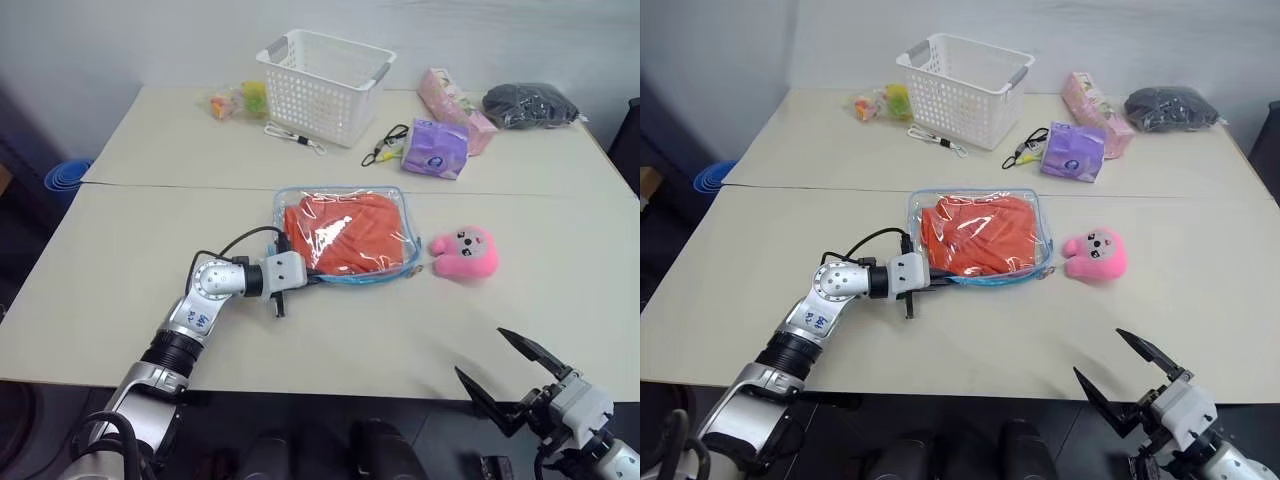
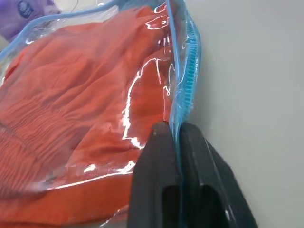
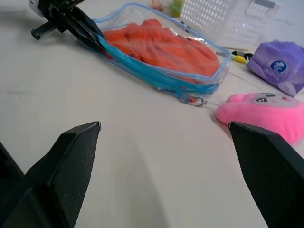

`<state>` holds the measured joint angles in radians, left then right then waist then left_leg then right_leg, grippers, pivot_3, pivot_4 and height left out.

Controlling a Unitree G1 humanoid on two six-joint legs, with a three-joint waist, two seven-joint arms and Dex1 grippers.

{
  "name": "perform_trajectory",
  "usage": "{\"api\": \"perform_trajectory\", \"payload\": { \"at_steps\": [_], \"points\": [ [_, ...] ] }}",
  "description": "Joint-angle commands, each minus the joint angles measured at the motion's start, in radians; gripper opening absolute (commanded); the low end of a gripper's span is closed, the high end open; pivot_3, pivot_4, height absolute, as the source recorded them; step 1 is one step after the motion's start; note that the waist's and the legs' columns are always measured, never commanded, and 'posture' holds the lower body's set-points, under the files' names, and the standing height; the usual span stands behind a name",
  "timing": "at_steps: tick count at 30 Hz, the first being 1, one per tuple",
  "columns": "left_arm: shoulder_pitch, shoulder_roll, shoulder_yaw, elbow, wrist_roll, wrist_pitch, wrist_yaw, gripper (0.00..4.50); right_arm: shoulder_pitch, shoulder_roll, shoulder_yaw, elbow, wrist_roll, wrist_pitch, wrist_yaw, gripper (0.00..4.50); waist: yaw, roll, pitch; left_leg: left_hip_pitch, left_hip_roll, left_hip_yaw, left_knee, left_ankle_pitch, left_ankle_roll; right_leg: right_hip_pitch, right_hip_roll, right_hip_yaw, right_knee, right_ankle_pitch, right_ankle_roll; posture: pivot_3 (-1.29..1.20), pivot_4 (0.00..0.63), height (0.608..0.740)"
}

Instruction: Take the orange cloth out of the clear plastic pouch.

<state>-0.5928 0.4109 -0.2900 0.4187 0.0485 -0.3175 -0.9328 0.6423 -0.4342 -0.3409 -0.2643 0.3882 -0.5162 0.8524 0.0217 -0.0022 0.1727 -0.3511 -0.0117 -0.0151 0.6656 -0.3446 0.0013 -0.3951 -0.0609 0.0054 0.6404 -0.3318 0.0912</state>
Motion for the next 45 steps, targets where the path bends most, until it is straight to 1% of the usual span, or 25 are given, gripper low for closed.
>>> {"api": "perform_trajectory", "payload": {
  "at_steps": [1,4,8,11,13,14,16,17,18,19,22,24,26,27,29,30,32,35,39,45],
  "points": [
    [0.045,-0.031,-0.046,-0.089,-0.011,0.012,-0.031,0.01,0.069,0.011,-0.033,-0.001,0.031,-0.060,0.019,4.50,0.004,0.000,0.000,0.000,0.000,0.000,0.000,0.000,0.000,0.000,0.000,0.000,0.000,0.000,0.000,0.00,0.150,0.740],
    [0.091,-0.046,-0.064,-0.173,-0.010,0.076,-0.028,0.01,0.115,0.011,-0.038,0.013,0.039,-0.087,0.035,4.50,0.003,0.000,0.000,0.000,0.000,0.000,0.000,-0.001,0.001,0.001,0.000,0.000,-0.002,0.000,0.000,0.00,0.150,0.740],
    [0.133,-0.061,-0.074,-0.238,0.022,0.166,0.013,0.01,0.130,0.001,-0.043,0.033,0.051,-0.092,0.042,4.50,0.002,0.001,0.000,0.000,0.000,0.000,0.000,-0.001,0.003,0.002,-0.001,0.001,-0.003,0.000,0.000,0.00,0.150,0.740],
    [0.165,-0.073,-0.072,-0.299,-0.009,0.253,0.011,0.01,0.127,-0.018,-0.044,0.047,0.073,-0.052,0.051,4.50,0.002,0.003,-0.002,0.001,0.000,-0.001,0.000,-0.003,0.005,0.002,-0.001,0.001,-0.002,0.000,0.000,0.00,0.150,0.740],
    [0.176,-0.078,-0.058,-0.347,-0.040,0.325,0.010,0.53,0.129,-0.048,-0.048,0.037,0.129,0.008,0.076,4.50,0.002,0.003,-0.002,0.001,0.000,-0.001,0.000,-0.003,0.005,0.002,-0.001,0.001,-0.002,0.000,0.000,0.00,0.150,0.740],
    [0.180,-0.076,-0.053,-0.369,-0.056,0.348,0.001,0.68,0.123,-0.070,-0.052,0.035,0.147,0.032,0.091,4.50,0.002,0.003,-0.002,0.001,0.000,-0.001,0.000,-0.003,0.005,0.002,-0.001,0.001,-0.003,0.000,0.000,0.00,0.150,0.740],
    [0.185,-0.071,-0.038,-0.405,-0.091,0.376,-0.017,1.28,0.088,-0.126,-0.065,0.041,0.166,0.081,0.115,4.50,0.002,0.003,-0.002,0.000,0.000,-0.001,0.000,-0.003,0.006,0.002,-0.001,0.001,-0.003,0.000,0.000,0.00,0.150,0.740],
    [0.184,-0.066,-0.025,-0.414,-0.105,0.375,-0.021,1.53,0.047,-0.158,-0.077,0.054,0.175,0.109,0.113,4.50,0.001,0.003,-0.002,0.001,0.000,-0.001,0.001,-0.003,0.005,0.002,-0.001,0.001,-0.003,0.000,0.000,0.00,0.150,0.740],
    [0.187,-0.058,-0.010,-0.421,-0.131,0.370,-0.039,1.87,0.001,-0.196,-0.088,0.068,0.190,0.154,0.111,4.50,-0.001,0.003,-0.002,0.000,0.000,-0.001,0.001,-0.002,0.005,0.002,-0.001,0.001,-0.003,0.000,0.000,0.00,0.150,0.740],
    [0.188,-0.048,-0.001,-0.424,-0.153,0.361,-0.060,2.03,-0.041,-0.227,-0.096,0.083,0.201,0.192,0.112,4.50,-0.004,0.003,-0.002,0.001,0.000,-0.001,0.001,-0.002,0.005,0.003,-0.001,0.001,-0.003,0.000,0.000,0.00,0.150,0.740],
    [0.190,-0.011,0.027,-0.413,-0.195,0.325,-0.106,2.96,-0.207,-0.332,-0.100,0.148,0.236,0.360,0.106,4.50,-0.008,0.003,-0.002,0.001,0.000,-0.001,0.001,0.001,0.000,0.002,-0.001,0.000,-0.002,0.000,0.000,0.00,0.150,0.740],
    [0.196,0.004,0.052,-0.404,-0.232,0.317,-0.132,2.96,-0.328,-0.400,-0.078,0.216,0.229,0.492,0.090,4.50,-0.007,0.003,-0.002,0.001,0.000,-0.002,0.001,0.002,-0.001,0.002,0.000,0.000,-0.001,0.000,0.000,0.00,0.150,0.740],
    [0.203,0.018,0.076,-0.399,-0.272,0.306,-0.164,2.96,-0.437,-0.476,-0.024,0.275,0.255,0.666,0.138,4.50,-0.007,0.004,-0.002,0.001,0.000,-0.001,0.002,0.002,-0.001,0.002,0.000,0.000,-0.001,0.000,0.000,0.00,0.150,0.740],
    [0.204,0.022,0.091,-0.399,-0.294,0.306,-0.178,2.96,-0.503,-0.496,0.006,0.315,0.242,0.720,0.145,4.50,-0.005,0.003,-0.002,0.000,0.000,-0.001,0.002,0.002,0.000,0.001,-0.001,0.000,-0.001,0.000,0.000,0.00,0.150,0.740],
    [0.209,0.038,0.111,-0.431,-0.373,0.322,-0.251,2.96,-0.667,-0.482,0.041,0.423,0.199,0.749,0.107,4.50,-0.002,0.002,-0.001,-0.001,0.000,-0.002,0.002,0.002,0.000,0.001,0.000,-0.001,-0.001,0.000,0.000,0.00,0.150,0.740],
    [0.207,0.037,0.126,-0.444,-0.404,0.332,-0.261,3.14,-0.743,-0.470,0.056,0.479,0.178,0.756,0.090,4.50,-0.003,0.002,-0.001,-0.001,0.000,-0.002,0.003,0.002,0.000,0.001,0.000,-0.001,-0.001,0.000,0.000,0.00,0.150,0.740],
    [0.204,0.031,0.151,-0.461,-0.453,0.368,-0.257,3.55,-0.844,-0.453,0.083,0.563,0.142,0.777,0.084,4.50,-0.002,0.003,-0.001,-0.002,0.000,-0.001,0.004,0.002,0.000,0.001,-0.001,-0.001,-0.002,0.000,0.000,0.00,0.150,0.740],
    [0.213,0.029,0.173,-0.485,-0.498,0.411,-0.247,4.43,-0.954,-0.436,0.128,0.676,0.076,0.780,0.084,4.50,0.001,0.002,-0.001,-0.002,0.000,-0.003,0.004,0.002,0.000,0.001,-0.001,-0.003,-0.002,0.000,0.000,0.00,0.150,0.740],
    [0.240,0.033,0.197,-0.514,-0.526,0.437,-0.230,4.47,-1.047,-0.421,0.140,0.776,0.029,0.772,0.089,4.50,-0.002,0.003,-0.001,-0.003,0.000,-0.002,0.005,0.002,0.000,0.001,-0.001,-0.002,-0.002,0.000,0.000,0.00,0.150,0.740],
    [0.259,0.028,0.201,-0.529,-0.519,0.436,-0.211,4.47,-1.135,-0.413,0.151,0.898,-0.048,0.739,0.091,4.50,-0.017,0.003,-0.001,-0.002,0.000,-0.002,0.005,0.002,0.000,0.000,0.000,-0.002,0.000,0.000,0.000,0.00,0.150,0.740]
  ]
}}
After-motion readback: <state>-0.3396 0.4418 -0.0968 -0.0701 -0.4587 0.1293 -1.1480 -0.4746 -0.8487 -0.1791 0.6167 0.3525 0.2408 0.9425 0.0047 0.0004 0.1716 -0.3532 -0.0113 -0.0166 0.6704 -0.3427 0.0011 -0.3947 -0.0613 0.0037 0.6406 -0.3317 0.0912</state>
